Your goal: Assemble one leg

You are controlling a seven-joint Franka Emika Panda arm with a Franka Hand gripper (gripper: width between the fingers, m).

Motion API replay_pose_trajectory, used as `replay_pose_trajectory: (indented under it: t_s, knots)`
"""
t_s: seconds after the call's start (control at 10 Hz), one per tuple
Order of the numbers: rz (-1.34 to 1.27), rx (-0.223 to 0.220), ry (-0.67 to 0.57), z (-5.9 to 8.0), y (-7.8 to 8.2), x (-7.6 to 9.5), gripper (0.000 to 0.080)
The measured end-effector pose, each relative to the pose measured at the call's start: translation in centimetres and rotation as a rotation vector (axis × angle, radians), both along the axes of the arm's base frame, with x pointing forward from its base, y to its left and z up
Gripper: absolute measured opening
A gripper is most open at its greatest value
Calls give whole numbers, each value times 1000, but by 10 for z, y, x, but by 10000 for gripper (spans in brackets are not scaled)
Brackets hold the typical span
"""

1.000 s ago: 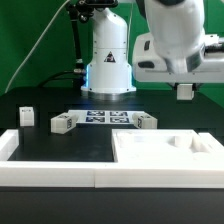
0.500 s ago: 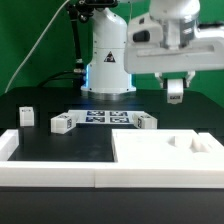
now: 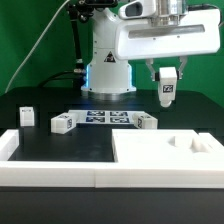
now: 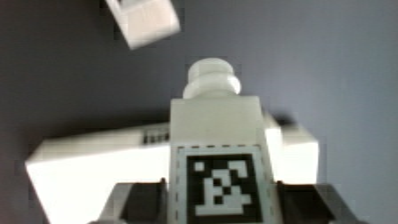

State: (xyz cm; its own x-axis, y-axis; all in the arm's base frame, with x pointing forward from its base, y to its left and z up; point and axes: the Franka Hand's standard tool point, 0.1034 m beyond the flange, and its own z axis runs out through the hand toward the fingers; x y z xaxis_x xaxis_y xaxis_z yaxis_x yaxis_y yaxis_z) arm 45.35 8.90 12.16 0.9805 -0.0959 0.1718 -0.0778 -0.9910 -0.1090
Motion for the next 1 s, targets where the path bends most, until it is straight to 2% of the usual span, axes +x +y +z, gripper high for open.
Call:
replay_pose_trajectory:
  t_s: [0.1, 0.2, 0.3, 0.4, 0.5, 1.0]
  knots:
    - [6, -4, -92, -3, 3, -3, 291]
    - [79, -4, -232, -12, 24, -2, 291]
    - [169, -26, -275, -21, 31, 4, 291]
    - [206, -37, -273, -15, 33, 19, 291]
    - [222, -36, -288, -2, 39, 33, 291]
    - [236, -43, -296, -5, 37, 34, 291]
